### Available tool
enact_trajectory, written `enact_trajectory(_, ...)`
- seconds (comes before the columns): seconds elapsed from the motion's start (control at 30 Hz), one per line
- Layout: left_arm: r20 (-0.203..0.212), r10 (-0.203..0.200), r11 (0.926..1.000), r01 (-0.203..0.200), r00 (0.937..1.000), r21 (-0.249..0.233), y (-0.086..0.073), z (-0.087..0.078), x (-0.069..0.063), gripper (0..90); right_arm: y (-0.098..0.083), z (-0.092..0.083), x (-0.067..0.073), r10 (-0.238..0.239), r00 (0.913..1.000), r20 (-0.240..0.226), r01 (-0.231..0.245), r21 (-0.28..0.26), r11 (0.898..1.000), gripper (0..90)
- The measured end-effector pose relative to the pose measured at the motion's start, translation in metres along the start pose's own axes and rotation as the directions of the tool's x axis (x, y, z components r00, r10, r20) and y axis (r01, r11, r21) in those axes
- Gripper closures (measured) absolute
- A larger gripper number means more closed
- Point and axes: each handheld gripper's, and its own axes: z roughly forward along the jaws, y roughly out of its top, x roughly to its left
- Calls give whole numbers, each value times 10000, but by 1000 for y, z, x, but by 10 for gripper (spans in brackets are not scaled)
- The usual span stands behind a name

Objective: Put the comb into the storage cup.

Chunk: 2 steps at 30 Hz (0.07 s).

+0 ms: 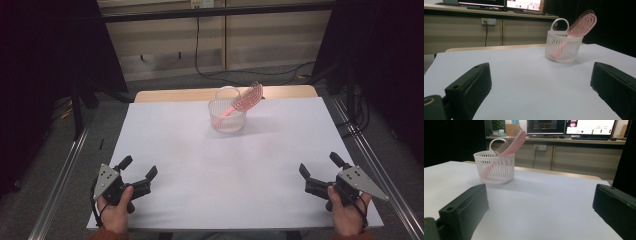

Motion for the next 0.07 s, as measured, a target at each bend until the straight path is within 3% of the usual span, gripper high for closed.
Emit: enact_trajectory(0.07, -19, 17, 10000, -17, 10000, -14, 0, 0, 0, 35, 0, 1, 0, 18, 10000, -8, -18, -17, 10000, 0)
